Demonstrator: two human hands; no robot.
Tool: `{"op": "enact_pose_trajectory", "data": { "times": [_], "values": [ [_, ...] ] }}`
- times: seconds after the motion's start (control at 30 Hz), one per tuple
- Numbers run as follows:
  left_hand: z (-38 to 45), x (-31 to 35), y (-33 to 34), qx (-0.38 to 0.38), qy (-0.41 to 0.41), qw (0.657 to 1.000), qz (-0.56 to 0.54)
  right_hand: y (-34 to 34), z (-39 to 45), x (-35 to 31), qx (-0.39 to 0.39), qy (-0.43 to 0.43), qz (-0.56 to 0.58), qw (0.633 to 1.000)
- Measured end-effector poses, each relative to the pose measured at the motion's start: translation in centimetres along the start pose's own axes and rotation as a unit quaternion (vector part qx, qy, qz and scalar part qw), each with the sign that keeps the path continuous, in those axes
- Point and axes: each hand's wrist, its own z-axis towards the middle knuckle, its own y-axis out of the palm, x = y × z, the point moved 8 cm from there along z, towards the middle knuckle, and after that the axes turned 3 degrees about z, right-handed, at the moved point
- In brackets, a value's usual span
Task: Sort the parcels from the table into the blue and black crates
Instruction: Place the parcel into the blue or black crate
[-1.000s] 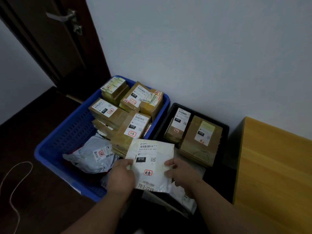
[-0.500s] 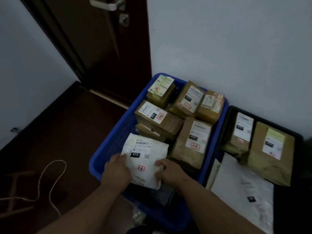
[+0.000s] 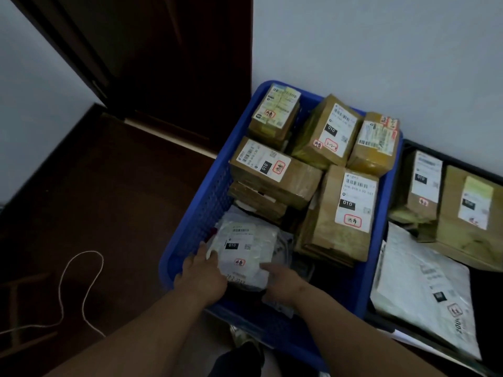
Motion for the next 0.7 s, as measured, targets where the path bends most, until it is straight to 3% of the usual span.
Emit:
{"op": "enact_pose_trajectory", "data": {
  "times": [0.13, 0.27, 0.43, 0.57, 0.7],
  "values": [
    [-1.0, 0.1, 0.3, 0.001, 0.002, 1.000, 0.003, 0.6, -0.8, 1.1, -0.021, 0.025, -0.011, 0.999],
    [-2.7, 2.8, -0.3, 0.031, 0.031, 0.999, 0.014, -1.2, -2.9, 2.2, 0.017, 0.008, -0.009, 1.000],
    [-6.8, 8.5, -1.2, 0.092, 0.071, 0.992, 0.039, -5.6, -8.7, 3.2, 0.140, -0.072, -0.018, 0.987],
    [-11.4, 14.1, -0.3, 0.141, 0.109, 0.982, 0.059, -10.0, -15.4, 6.1, 0.284, -0.126, -0.058, 0.949],
    [-17.0, 20.9, 3.3, 0.183, 0.165, 0.966, 0.078, -13.1, -22.6, 12.8, 0.369, -0.143, -0.094, 0.914]
  ]
}}
